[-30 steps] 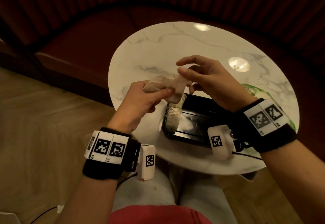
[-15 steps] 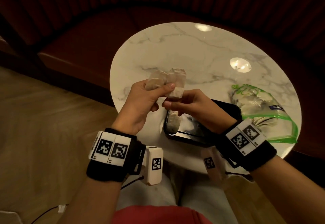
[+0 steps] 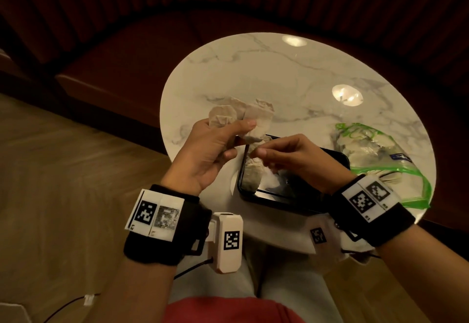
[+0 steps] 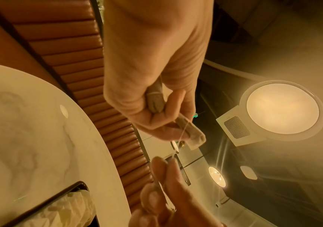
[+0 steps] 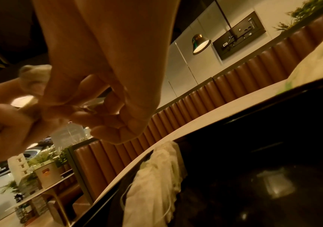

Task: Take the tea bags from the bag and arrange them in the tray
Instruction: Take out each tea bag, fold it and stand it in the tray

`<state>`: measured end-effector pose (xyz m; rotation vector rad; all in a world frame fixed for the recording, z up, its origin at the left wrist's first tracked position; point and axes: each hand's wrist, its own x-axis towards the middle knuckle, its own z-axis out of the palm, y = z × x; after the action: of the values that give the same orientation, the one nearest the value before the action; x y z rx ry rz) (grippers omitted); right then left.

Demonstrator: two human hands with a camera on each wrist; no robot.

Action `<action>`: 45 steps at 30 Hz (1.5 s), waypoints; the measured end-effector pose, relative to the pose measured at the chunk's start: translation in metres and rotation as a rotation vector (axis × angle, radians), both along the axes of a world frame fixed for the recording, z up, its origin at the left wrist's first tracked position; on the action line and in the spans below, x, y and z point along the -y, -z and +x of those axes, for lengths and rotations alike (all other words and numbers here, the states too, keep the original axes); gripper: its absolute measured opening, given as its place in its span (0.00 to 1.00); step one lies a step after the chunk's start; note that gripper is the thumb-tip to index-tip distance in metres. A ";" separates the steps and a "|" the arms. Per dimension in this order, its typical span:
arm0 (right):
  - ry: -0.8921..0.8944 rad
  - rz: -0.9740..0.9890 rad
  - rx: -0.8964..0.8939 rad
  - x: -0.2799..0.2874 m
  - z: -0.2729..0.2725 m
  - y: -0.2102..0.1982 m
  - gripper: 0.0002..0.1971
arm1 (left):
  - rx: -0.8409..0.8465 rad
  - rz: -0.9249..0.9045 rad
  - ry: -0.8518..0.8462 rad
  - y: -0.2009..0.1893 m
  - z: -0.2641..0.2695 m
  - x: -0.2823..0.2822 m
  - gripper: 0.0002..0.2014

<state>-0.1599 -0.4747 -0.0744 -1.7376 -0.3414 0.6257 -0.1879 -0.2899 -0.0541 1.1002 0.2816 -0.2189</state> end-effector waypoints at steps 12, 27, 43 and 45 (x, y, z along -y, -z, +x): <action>-0.030 -0.313 0.283 0.021 0.039 -0.061 0.14 | -0.048 0.199 0.152 0.002 -0.001 -0.001 0.03; 0.023 0.012 0.172 0.009 0.020 -0.048 0.11 | -0.068 0.126 0.050 0.002 0.001 0.002 0.05; 0.054 0.045 0.151 0.004 0.021 -0.059 0.14 | -0.027 0.109 0.084 0.001 0.001 0.001 0.04; 0.056 0.033 0.168 0.003 0.021 -0.059 0.13 | -0.035 0.100 0.089 0.000 0.001 0.002 0.04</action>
<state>-0.1388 -0.4776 -0.0152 -1.7665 -0.4161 0.4327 -0.1870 -0.2917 -0.0543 1.2096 0.2778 -0.3062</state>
